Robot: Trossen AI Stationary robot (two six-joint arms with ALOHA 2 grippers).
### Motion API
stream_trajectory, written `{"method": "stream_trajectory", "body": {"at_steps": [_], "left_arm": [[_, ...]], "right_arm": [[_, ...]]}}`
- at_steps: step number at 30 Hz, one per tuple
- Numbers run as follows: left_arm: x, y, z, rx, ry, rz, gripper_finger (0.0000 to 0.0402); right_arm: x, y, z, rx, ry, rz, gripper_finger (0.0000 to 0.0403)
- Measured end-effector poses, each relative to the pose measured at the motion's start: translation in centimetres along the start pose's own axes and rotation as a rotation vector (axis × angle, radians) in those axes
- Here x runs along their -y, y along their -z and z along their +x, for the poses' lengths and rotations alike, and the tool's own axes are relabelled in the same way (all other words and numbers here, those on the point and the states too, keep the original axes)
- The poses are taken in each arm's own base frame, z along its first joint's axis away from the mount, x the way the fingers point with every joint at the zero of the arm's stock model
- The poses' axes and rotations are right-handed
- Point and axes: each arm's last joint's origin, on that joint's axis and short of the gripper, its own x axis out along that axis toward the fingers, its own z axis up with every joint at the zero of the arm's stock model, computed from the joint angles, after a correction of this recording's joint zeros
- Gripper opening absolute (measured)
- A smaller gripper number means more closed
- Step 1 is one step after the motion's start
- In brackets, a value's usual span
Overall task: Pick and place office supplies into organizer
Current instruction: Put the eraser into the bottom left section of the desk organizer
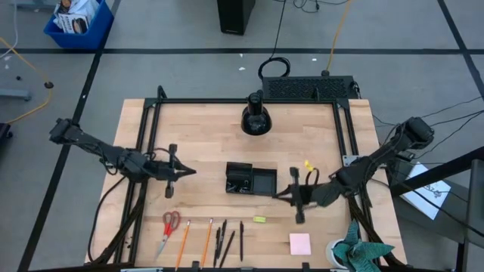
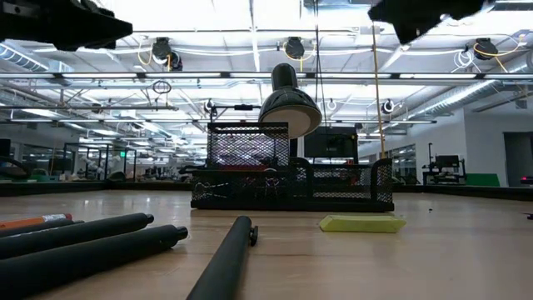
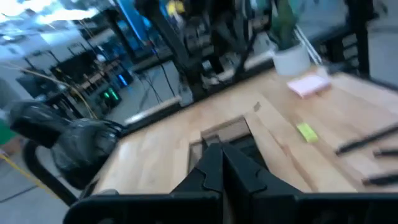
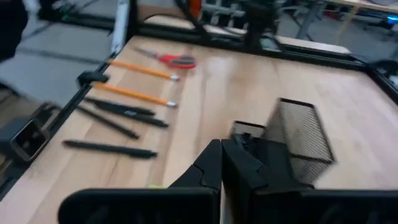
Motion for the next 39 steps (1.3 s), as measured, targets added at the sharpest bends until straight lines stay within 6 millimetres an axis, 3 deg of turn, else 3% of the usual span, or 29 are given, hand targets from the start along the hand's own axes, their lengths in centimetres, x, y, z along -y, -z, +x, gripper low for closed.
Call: {"method": "stream_trajectory", "body": {"at_steps": [8, 16, 22, 28, 32, 39], "left_arm": [[-0.7, 1.0, -1.2, 0.057, -0.047, -0.096, 0.0001], [-0.7, 1.2, -1.1, 0.038, -0.060, -0.188, 0.0011], [-0.7, 1.2, -1.1, 0.041, -0.063, -0.203, 0.0019], [-0.7, 1.1, -1.1, 0.042, -0.065, -0.155, 0.0005], [-0.7, 1.2, -1.1, 0.041, -0.065, -0.148, 0.0004], [-0.7, 1.2, -1.1, 0.035, -0.065, -0.112, 0.0028]], "right_arm": [[0.1, 2.0, 0.8, -0.011, -0.065, 0.050, 0.0000], [-1.8, 3.5, 4.3, -0.099, -0.153, 0.127, 0.0000], [-4.2, 3.0, 8.1, -0.267, -0.150, 0.100, 0.0000], [-5.8, 2.2, 10.2, -0.429, -0.104, 0.151, 0.0001], [-6.3, 2.1, 11.1, -0.446, -0.085, 0.219, 0.0029], [-6.8, 2.2, 11.2, -0.446, -0.046, 0.297, 0.0128]]}}
